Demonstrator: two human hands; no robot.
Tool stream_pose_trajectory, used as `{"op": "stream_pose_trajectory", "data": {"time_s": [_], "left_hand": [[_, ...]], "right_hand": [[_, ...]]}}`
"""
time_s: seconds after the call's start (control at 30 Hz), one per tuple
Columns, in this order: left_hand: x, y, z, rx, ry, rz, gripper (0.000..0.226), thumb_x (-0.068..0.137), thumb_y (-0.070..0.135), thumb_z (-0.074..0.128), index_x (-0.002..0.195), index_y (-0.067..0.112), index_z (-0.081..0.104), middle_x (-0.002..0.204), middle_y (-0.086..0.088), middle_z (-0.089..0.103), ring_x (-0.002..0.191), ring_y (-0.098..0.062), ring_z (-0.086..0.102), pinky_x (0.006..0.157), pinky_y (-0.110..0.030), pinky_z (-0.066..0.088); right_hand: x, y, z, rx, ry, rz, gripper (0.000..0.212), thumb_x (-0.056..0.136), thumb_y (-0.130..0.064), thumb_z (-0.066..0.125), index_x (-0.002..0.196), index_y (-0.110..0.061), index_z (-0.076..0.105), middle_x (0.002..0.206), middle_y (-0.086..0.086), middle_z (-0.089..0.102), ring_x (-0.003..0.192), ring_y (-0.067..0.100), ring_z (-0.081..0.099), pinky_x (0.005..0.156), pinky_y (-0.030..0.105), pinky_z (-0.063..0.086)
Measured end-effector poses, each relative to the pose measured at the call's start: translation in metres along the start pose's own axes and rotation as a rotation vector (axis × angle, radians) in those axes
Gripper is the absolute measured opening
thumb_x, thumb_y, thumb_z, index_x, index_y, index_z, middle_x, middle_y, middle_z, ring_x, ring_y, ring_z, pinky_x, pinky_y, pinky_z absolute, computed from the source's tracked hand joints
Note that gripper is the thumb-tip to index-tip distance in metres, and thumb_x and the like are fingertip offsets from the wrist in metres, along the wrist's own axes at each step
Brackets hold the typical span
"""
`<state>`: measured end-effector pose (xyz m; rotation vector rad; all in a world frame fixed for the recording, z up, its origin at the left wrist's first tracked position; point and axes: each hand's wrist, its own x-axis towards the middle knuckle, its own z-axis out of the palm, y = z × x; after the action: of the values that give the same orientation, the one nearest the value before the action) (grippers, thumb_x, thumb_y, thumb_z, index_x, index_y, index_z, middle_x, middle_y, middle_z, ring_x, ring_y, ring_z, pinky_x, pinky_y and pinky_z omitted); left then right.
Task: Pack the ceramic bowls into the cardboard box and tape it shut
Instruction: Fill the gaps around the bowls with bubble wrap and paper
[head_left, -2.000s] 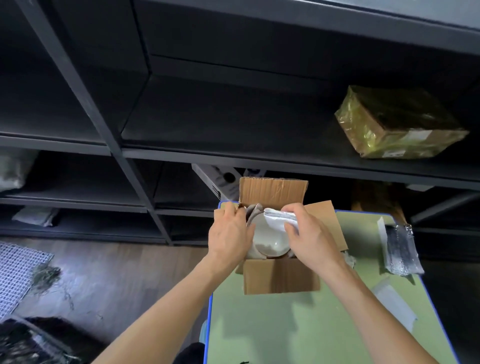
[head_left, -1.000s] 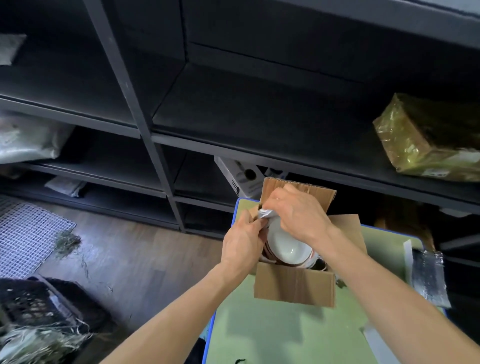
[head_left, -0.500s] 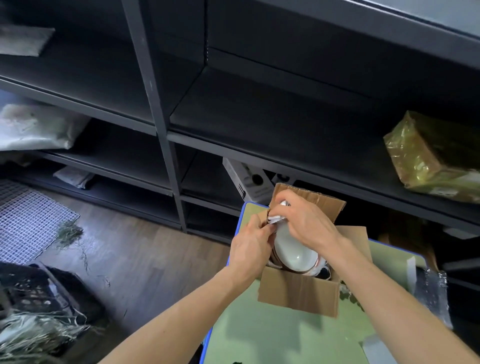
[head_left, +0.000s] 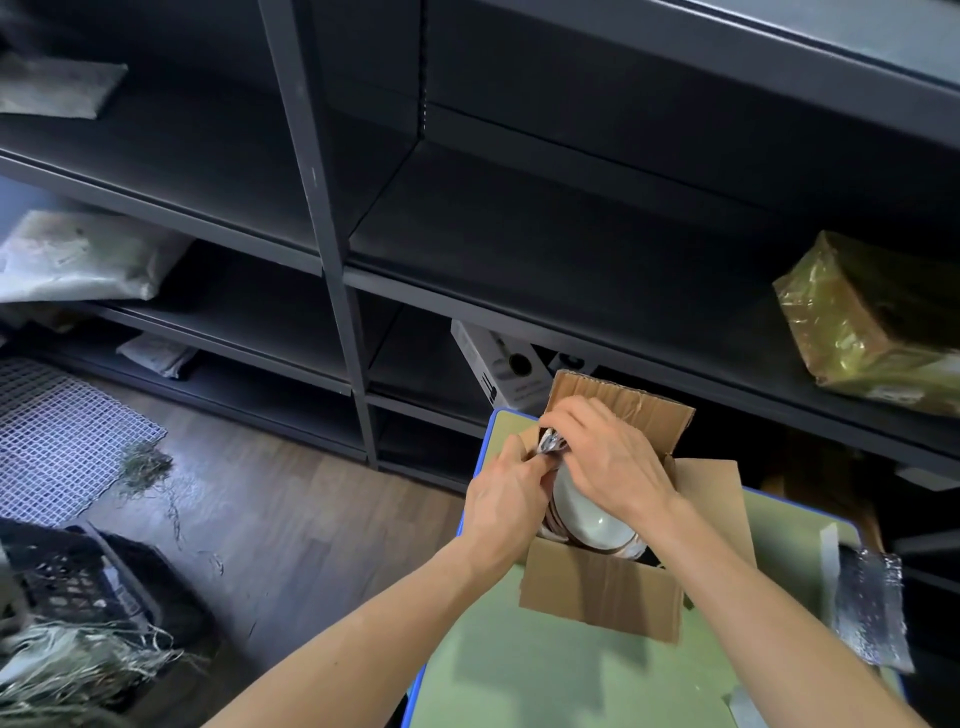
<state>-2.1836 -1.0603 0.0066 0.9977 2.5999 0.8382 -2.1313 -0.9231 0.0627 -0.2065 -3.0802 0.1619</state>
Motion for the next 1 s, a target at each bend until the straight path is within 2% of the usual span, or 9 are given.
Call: {"op": "stream_pose_trajectory", "data": {"time_s": [0.13,0.27,0.43,0.53,0.67,0.8,1.0], "left_hand": [[0.001,0.001,0.001,0.011,-0.012,0.0,0.032,0.106,0.037,0.039,0.134,0.043,0.052,0.089,0.005,0.037,0.071,-0.021,0.042,0.058,-0.031,0.033],[0.003,0.0,0.005,0.021,-0.01,-0.032,0.029,0.102,0.032,0.046,0.126,0.04,0.062,0.089,0.006,0.039,0.07,-0.02,0.046,0.056,-0.031,0.036],[0.002,0.0,0.003,0.044,0.016,0.008,0.025,0.099,0.031,0.052,0.119,0.038,0.066,0.087,0.007,0.037,0.065,-0.02,0.045,0.053,-0.03,0.035],[0.002,0.0,0.003,0.048,0.03,0.019,0.023,0.098,0.031,0.054,0.116,0.036,0.067,0.084,0.006,0.038,0.062,-0.021,0.047,0.051,-0.03,0.034],[0.001,-0.001,0.005,0.072,0.051,0.029,0.021,0.099,0.034,0.051,0.111,0.034,0.068,0.084,0.006,0.04,0.061,-0.019,0.049,0.049,-0.028,0.033],[0.001,-0.001,0.003,0.07,0.039,0.048,0.025,0.102,0.035,0.046,0.119,0.035,0.064,0.087,0.005,0.039,0.065,-0.021,0.051,0.051,-0.031,0.038],[0.0,0.0,0.0,0.087,-0.004,0.055,0.026,0.101,0.034,0.04,0.118,0.033,0.059,0.09,0.004,0.042,0.07,-0.023,0.054,0.059,-0.037,0.05]], "right_hand": [[-0.006,0.005,-0.002,0.055,0.059,0.034,0.026,0.089,-0.007,0.058,0.107,-0.023,0.066,0.104,-0.007,0.056,0.098,0.015,0.056,0.065,0.033,0.055],[0.002,0.007,0.008,0.084,0.067,0.055,0.024,0.086,-0.002,0.06,0.1,-0.019,0.069,0.098,-0.004,0.063,0.092,0.021,0.06,0.067,0.037,0.055],[0.001,0.004,0.012,0.082,0.072,0.082,0.023,0.089,-0.009,0.061,0.109,-0.021,0.063,0.101,-0.006,0.064,0.098,0.017,0.056,0.066,0.035,0.055],[-0.006,0.008,0.013,0.104,0.115,0.096,0.014,0.092,-0.014,0.06,0.103,-0.023,0.063,0.104,-0.01,0.062,0.097,0.014,0.056,0.069,0.032,0.053],[-0.009,0.009,0.018,0.111,0.147,0.137,0.014,0.091,-0.012,0.062,0.099,-0.022,0.069,0.1,-0.011,0.067,0.096,0.015,0.056,0.072,0.033,0.053],[-0.006,0.009,0.024,0.125,0.147,0.138,0.018,0.087,-0.006,0.065,0.096,-0.02,0.071,0.095,-0.009,0.069,0.092,0.017,0.057,0.067,0.038,0.055],[-0.007,0.004,0.024,0.075,0.138,0.181,0.018,0.092,-0.018,0.061,0.109,-0.026,0.059,0.097,-0.011,0.066,0.095,0.016,0.056,0.067,0.035,0.053]]}}
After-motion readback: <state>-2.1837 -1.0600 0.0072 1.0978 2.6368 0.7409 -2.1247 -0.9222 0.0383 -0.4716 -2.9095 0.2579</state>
